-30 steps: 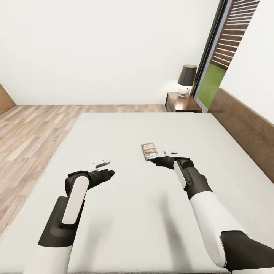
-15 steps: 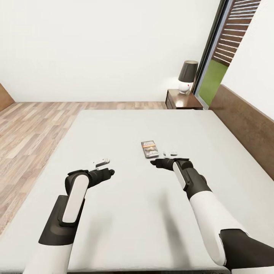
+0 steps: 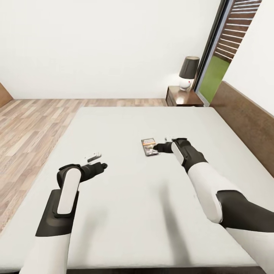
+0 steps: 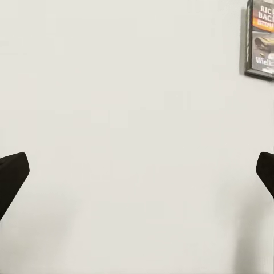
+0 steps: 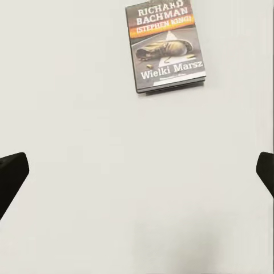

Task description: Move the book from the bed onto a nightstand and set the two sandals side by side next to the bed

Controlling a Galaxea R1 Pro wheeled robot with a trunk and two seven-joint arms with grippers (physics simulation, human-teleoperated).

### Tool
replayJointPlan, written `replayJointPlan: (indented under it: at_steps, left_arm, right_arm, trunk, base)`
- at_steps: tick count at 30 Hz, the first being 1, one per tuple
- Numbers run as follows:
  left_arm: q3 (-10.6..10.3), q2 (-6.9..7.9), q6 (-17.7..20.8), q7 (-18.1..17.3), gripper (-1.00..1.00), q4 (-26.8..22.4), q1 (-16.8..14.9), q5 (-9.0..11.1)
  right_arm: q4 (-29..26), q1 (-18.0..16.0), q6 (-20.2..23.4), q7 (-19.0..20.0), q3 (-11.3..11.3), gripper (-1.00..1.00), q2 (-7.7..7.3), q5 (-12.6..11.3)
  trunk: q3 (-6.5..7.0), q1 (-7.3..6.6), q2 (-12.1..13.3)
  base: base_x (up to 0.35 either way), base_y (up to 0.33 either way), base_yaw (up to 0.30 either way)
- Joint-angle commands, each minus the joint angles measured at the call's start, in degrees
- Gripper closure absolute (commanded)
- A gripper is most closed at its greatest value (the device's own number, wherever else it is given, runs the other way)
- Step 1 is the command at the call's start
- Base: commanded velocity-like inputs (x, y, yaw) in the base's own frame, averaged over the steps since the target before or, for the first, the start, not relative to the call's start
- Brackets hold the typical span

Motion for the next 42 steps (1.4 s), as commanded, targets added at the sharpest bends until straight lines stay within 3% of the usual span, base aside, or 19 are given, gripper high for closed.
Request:
replayJointPlan:
  at_steps: [1,7,10,14,18,23,24,27,30,34,37,39,42]
  left_arm:
    - [0.5,-0.1,0.2,0.6,-1.0,0.0,-0.1,0.7]
    - [0.9,-0.27,0.2,0.5,-1.0,0.0,-1.4,0.8]
    - [-0.4,-0.36,0.2,0.4,-1.0,0.0,-1.7,0.9]
    - [-4.1,-0.31,0.2,0.4,-1.0,-0.1,-2.4,2.1]
    - [-6.2,-0.2,0.2,0.5,-1.0,0.0,-3.0,3.7]
    - [-7.3,0.15,0.2,0.5,-1.0,0.6,-5.2,7.6]
    - [-7.4,0.27,0.2,0.7,-1.0,0.9,-6.0,9.3]
    - [-6.7,0.91,0.2,0.8,-1.0,3.9,-7.6,12.4]
    - [-5.5,1.7,0.2,0.9,-1.0,7.0,-10.2,15.5]
    - [-4.8,2.79,0.2,1.0,-1.0,8.9,-12.2,17.8]
    - [-4.6,3.68,0.2,1.7,-1.0,10.5,-13.2,18.9]
    - [-4.6,4.08,0.2,3.7,-1.0,11.8,-13.9,19.6]
    - [-4.6,4.11,0.2,4.8,-1.0,12.6,-14.3,19.9]
  right_arm:
    - [1.4,-1.6,0.1,-0.5,-0.1,-1.0,0.02,-0.4]
    - [5.5,-8.1,-0.4,-1.8,-0.1,-1.0,-0.01,-0.6]
    - [6.0,-9.4,-0.5,-1.9,-0.1,-1.0,-0.01,-0.7]
    - [6.5,-11.2,0.1,-1.6,-0.1,-1.0,0.05,-1.1]
    - [6.7,-14.9,3.4,-1.5,0.0,-1.0,0.24,-1.3]
    - [6.7,-21.2,12.0,-1.3,0.1,-1.0,-0.09,-1.3]
    - [6.7,-23.0,14.7,-1.1,0.1,-1.0,-0.21,-1.3]
    - [6.7,-24.9,17.2,0.6,0.2,-1.0,-1.18,-1.1]
    - [6.6,-26.1,18.4,3.4,0.3,-1.0,-2.85,-1.0]
    - [6.6,-26.6,18.9,6.8,0.6,-1.0,-4.08,-0.9]
    - [6.6,-26.5,19.1,9.2,1.5,-1.0,-4.72,-0.3]
    - [6.6,-26.5,18.8,10.5,3.7,-1.0,-5.04,0.4]
    - [6.6,-26.5,18.3,11.1,5.0,-1.0,-5.17,0.7]
  trunk:
    - [-0.15,0.0,0.0]
    - [-0.68,0.0,0.0]
    - [-0.94,0.0,0.0]
    - [-1.29,0.0,0.0]
    - [-1.65,0.0,0.0]
    - [-2.09,0.0,0.0]
    - [-2.18,0.0,0.0]
    - [-2.44,0.0,0.0]
    - [-2.71,0.0,0.0]
    - [-3.06,0.0,0.0]
    - [-3.33,0.0,0.0]
    - [-3.5,0.0,0.0]
    - [-3.77,0.0,0.0]
  base:
    - [0.0,0.0,0.0]
    - [0.0,0.0,0.0]
    - [0.0,0.0,0.0]
    - [0.0,0.0,0.0]
    - [0.0,0.0,0.0]
    - [0.0,0.0,0.0]
    - [0.0,0.0,0.0]
    - [0.0,0.0,0.0]
    - [0.0,0.0,0.0]
    - [0.0,0.0,0.0]
    - [0.0,0.0,0.0]
    - [0.0,0.0,0.0]
    - [0.0,0.0,0.0]
